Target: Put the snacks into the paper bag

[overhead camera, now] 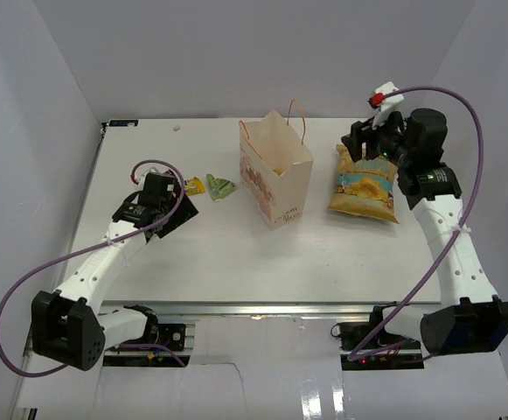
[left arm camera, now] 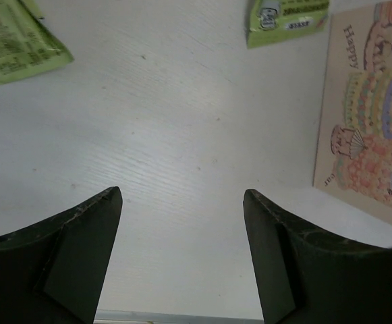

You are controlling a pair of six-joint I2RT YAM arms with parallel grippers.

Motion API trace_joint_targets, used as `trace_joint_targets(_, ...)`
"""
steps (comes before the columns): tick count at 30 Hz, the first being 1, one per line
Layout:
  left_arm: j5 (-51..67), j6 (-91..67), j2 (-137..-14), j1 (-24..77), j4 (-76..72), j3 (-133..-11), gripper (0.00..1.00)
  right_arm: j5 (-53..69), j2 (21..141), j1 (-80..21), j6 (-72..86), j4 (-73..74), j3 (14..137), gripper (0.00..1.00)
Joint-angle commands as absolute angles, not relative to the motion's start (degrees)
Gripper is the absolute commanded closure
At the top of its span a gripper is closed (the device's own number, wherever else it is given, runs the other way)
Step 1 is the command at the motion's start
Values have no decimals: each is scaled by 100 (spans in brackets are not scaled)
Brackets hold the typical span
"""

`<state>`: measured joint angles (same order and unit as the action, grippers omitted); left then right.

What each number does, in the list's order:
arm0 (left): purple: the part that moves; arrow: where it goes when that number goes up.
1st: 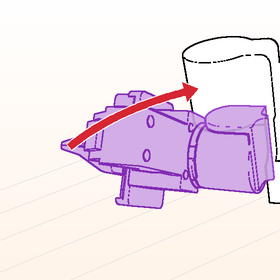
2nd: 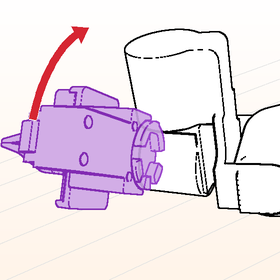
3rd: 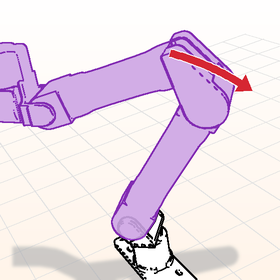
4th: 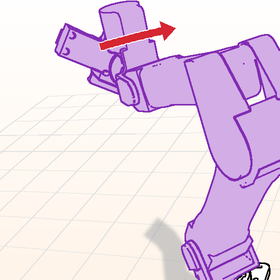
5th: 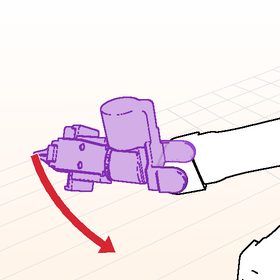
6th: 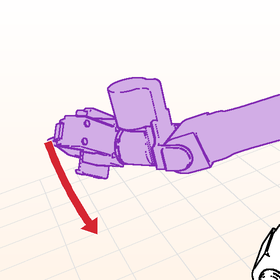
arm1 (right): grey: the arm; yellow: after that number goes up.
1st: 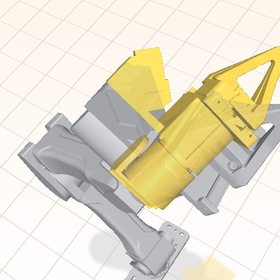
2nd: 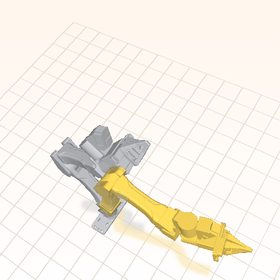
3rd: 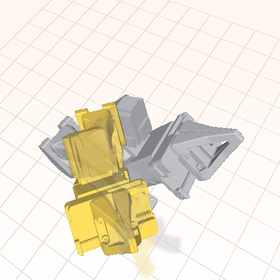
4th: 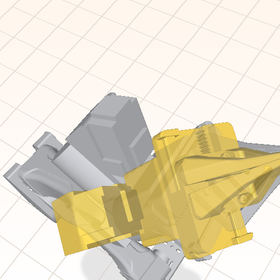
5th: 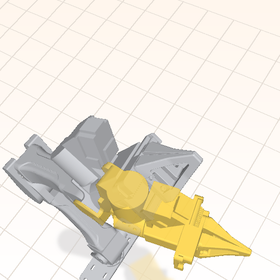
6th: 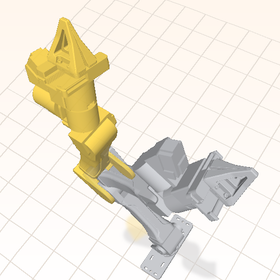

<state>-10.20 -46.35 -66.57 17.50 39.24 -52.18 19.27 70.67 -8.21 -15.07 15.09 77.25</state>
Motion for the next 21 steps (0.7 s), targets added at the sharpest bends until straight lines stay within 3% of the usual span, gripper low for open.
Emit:
trace_joint_targets(1,-19,-4184,-6706,1758,3324,-5441,17,1934,7101,-344,-1090,1687,7226,29)
trace_joint_targets(3,262,-4157,-6680,1767,3226,-5371,17,1541,7303,-72,-836,1740,6988,24)
trace_joint_targets(5,518,-4140,-6601,1758,3085,-5213,17,1197,7679,358,-503,1802,6952,2)
trace_joint_targets(9,799,-4227,-6267,1758,2909,-4852,17,1220,8454,939,-255,1872,7241,10)
trace_joint_targets(21,1002,-4702,-5108,1767,2821,-4000,17,862,10853,1433,605,1934,9271,10)
